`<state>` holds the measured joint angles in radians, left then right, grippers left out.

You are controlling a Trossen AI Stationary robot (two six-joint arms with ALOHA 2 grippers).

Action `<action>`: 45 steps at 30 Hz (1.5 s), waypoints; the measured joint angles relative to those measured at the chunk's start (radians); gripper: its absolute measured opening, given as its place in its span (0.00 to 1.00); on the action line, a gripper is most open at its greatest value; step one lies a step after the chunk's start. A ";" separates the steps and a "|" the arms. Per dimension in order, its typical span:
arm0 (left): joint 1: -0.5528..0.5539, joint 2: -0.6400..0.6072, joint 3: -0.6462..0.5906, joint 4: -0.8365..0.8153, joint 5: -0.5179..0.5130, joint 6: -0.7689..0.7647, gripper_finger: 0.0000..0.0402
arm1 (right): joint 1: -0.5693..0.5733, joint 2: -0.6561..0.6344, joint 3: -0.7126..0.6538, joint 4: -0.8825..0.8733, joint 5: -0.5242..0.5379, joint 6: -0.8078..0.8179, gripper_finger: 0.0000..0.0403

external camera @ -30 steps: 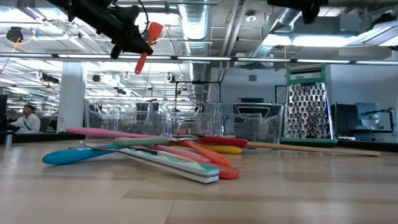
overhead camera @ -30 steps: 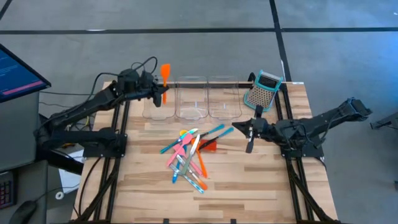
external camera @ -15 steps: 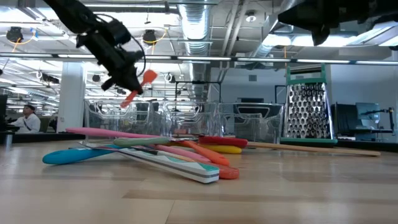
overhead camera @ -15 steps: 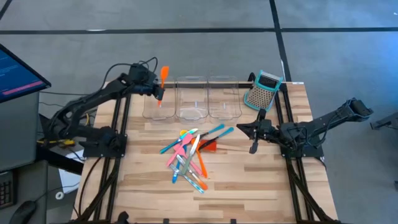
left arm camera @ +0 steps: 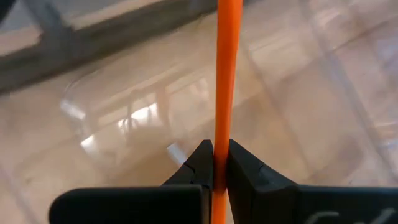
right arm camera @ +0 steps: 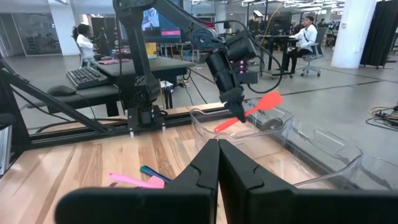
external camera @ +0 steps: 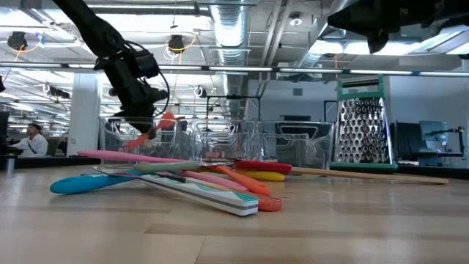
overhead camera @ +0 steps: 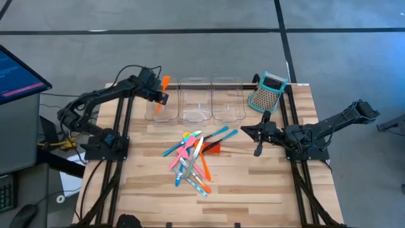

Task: Pick & Place Kitchen Items
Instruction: Put the right orange spatula into the left transparent bin

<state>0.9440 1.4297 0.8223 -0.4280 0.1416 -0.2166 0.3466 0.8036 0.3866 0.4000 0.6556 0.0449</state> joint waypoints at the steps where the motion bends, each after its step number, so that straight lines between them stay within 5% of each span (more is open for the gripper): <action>1: 0.000 0.004 0.000 -0.012 -0.007 -0.001 0.02 | 0.000 0.000 0.000 0.000 0.000 -0.001 0.00; 45: -0.074 0.008 0.000 -0.063 -0.053 -0.054 0.06 | 0.000 0.000 0.000 -0.003 0.000 -0.002 0.00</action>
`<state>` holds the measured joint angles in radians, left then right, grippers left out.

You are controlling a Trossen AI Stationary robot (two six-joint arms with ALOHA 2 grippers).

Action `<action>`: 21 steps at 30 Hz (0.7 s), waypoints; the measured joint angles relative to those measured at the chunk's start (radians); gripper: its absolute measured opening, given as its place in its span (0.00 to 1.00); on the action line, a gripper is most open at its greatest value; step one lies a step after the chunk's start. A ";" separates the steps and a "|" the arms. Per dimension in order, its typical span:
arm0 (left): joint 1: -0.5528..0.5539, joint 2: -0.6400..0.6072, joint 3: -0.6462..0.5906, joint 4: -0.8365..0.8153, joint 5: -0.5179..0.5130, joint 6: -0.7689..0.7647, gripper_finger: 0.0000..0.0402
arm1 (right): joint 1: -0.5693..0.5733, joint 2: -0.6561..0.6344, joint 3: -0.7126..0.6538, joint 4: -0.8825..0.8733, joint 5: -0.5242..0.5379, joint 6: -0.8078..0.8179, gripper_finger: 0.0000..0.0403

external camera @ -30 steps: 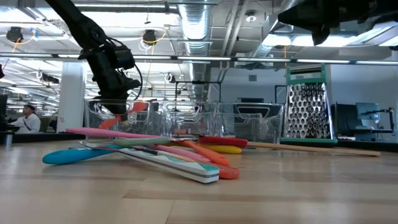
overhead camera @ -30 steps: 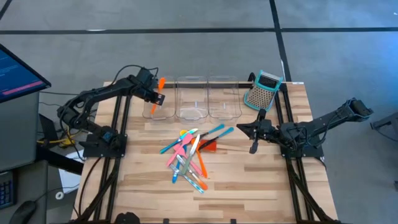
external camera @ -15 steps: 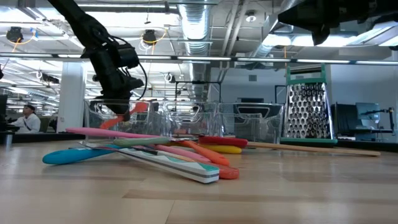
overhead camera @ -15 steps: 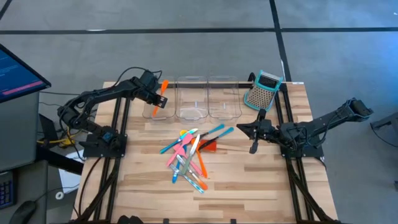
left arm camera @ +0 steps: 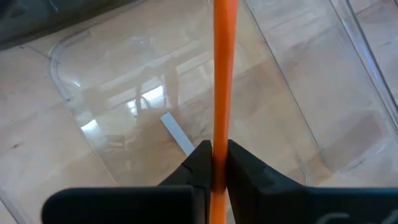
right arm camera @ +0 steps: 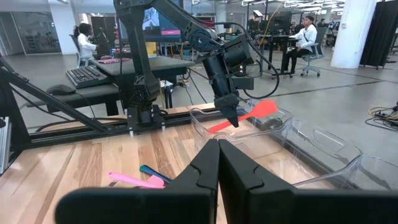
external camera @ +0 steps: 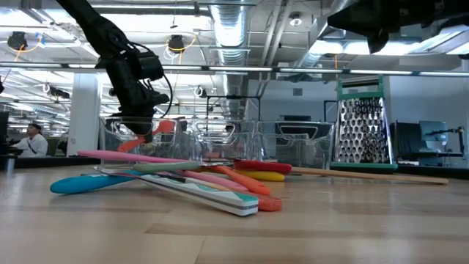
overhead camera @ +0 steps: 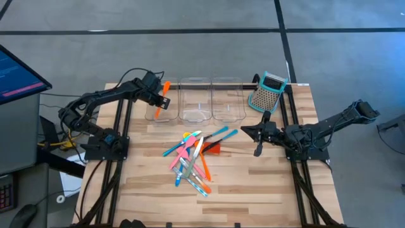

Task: Pick & Place Kitchen Items
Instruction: Put the right orange spatula into the left transparent bin, then put the bottom blue knife into the middle transparent bin

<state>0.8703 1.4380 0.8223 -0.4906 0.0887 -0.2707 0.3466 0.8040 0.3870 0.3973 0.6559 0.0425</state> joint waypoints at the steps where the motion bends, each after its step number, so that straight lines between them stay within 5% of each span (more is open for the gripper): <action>1: 0.000 0.000 0.000 0.000 0.000 0.000 0.08 | 0.000 0.000 0.000 0.000 0.000 0.000 0.00; 8: 0.000 0.000 0.000 0.005 0.001 0.002 0.13 | 0.000 0.000 0.000 0.000 0.000 0.000 0.00; 14: 0.000 0.000 0.000 0.016 0.000 0.053 0.02 | 0.000 0.000 0.000 0.000 0.000 0.000 0.00; 21: -0.002 -0.059 0.000 0.128 -0.037 0.109 0.00 | 0.000 0.000 0.000 0.001 0.000 0.000 0.00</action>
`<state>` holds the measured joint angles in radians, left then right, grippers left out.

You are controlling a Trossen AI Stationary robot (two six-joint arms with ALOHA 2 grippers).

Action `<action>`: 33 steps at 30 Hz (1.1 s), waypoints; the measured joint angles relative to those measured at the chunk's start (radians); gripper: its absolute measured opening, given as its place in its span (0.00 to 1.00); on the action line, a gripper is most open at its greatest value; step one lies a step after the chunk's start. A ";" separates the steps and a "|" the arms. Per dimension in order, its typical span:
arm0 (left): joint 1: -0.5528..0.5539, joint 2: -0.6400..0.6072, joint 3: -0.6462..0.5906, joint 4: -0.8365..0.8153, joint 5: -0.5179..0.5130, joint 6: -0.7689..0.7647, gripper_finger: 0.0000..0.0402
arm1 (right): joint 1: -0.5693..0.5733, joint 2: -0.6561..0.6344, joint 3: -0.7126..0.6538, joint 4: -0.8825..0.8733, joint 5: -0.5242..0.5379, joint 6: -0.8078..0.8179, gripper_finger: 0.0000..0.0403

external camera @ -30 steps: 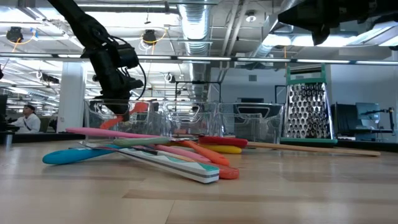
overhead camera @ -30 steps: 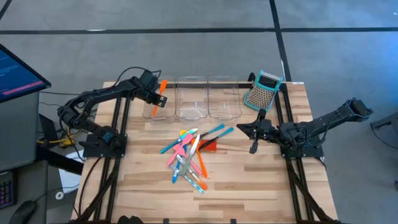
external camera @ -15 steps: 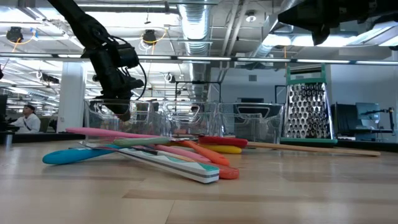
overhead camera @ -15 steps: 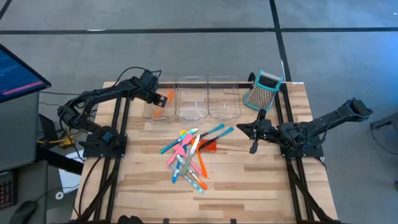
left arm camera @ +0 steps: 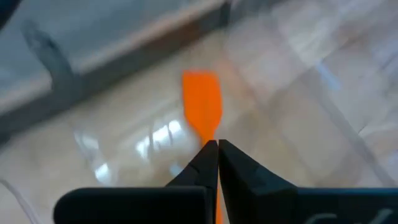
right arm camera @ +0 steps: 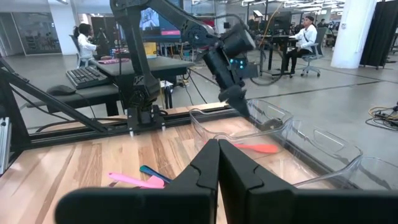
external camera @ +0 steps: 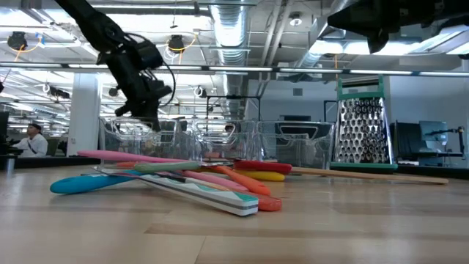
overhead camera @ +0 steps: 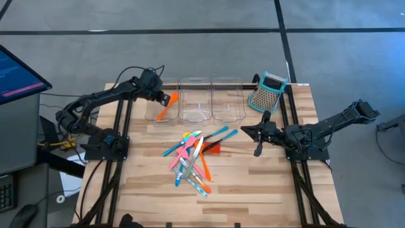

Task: Pick & Place Kitchen Items
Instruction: Put the bottom blue knife into the middle transparent bin

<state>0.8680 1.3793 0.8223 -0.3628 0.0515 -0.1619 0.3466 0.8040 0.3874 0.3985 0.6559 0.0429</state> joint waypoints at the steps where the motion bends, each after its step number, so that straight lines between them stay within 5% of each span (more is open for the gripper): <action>1: -0.002 -0.017 0.000 0.015 0.001 0.006 0.00 | 0.000 0.000 0.000 0.000 0.000 0.000 0.00; 10: -0.064 -0.248 0.000 0.031 0.004 0.125 0.00 | 0.000 0.000 0.000 0.000 0.000 0.000 0.00; 24: -0.326 -0.642 0.000 0.028 0.002 0.166 0.00 | 0.000 0.000 0.000 0.001 0.000 0.002 0.00; 33: -0.485 -0.757 0.000 0.021 0.088 0.166 0.00 | 0.000 0.000 0.000 0.002 0.000 0.002 0.00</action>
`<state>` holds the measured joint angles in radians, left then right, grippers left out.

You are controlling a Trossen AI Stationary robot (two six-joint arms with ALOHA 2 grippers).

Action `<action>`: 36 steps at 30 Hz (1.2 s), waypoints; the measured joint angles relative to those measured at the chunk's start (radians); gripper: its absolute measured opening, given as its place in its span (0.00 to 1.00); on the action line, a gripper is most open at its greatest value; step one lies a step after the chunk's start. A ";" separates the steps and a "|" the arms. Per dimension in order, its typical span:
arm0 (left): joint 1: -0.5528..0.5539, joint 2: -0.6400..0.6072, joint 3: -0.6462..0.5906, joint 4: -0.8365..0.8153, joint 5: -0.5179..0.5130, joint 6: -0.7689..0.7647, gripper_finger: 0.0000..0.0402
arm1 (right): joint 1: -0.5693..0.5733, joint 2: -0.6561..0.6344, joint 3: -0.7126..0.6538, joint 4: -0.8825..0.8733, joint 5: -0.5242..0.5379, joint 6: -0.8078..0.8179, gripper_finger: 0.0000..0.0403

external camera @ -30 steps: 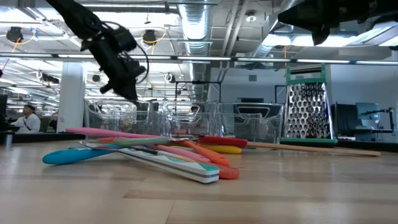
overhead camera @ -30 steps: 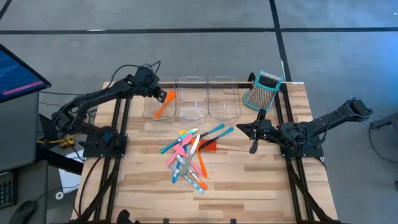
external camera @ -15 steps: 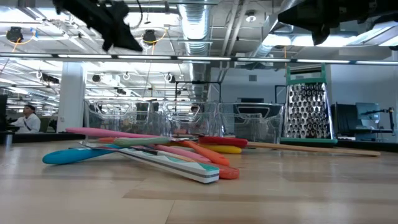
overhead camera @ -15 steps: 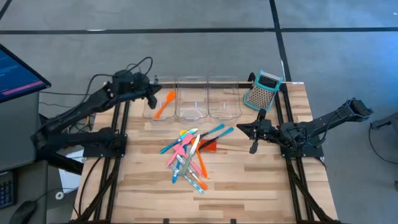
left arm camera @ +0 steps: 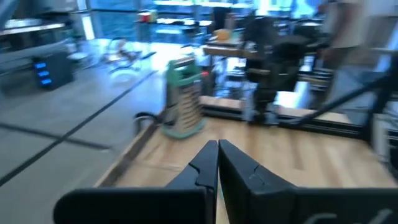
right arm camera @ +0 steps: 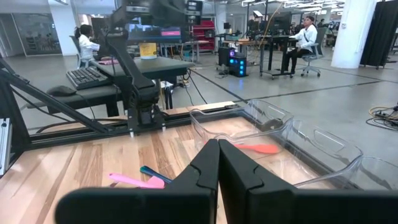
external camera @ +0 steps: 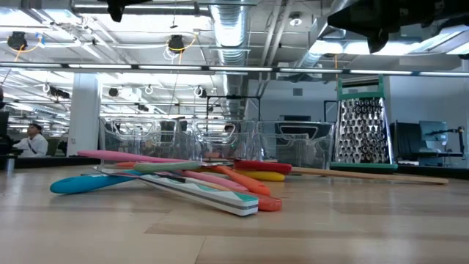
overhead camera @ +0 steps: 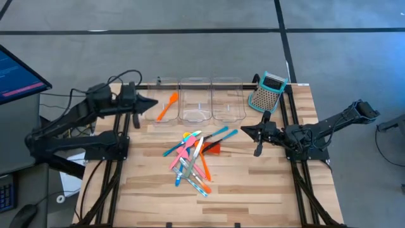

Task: Pick & Place Kitchen Items
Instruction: Put the bottom blue knife into the middle transparent bin

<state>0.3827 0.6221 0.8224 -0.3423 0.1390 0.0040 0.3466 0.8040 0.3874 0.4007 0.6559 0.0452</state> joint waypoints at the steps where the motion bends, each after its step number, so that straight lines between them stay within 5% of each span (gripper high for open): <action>1: -0.018 -0.002 0.000 0.000 0.002 0.000 0.00 | 0.000 0.000 0.000 0.000 0.000 0.000 0.00; 15: -0.280 0.015 0.000 -0.010 -0.004 0.070 0.00 | 0.000 0.000 0.000 0.005 -0.001 0.000 0.00; 28: -0.553 0.091 0.000 -0.010 -0.179 0.145 0.00 | 0.011 0.010 0.028 -0.006 -0.054 -0.001 0.00; 36: -0.699 0.038 -0.001 -0.043 -0.308 0.172 0.00 | 0.046 0.103 0.170 -0.243 0.034 0.000 0.00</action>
<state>-0.3166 0.6596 0.8216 -0.3857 -0.1687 0.1765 0.3926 0.9071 0.5572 0.1580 0.6900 0.0452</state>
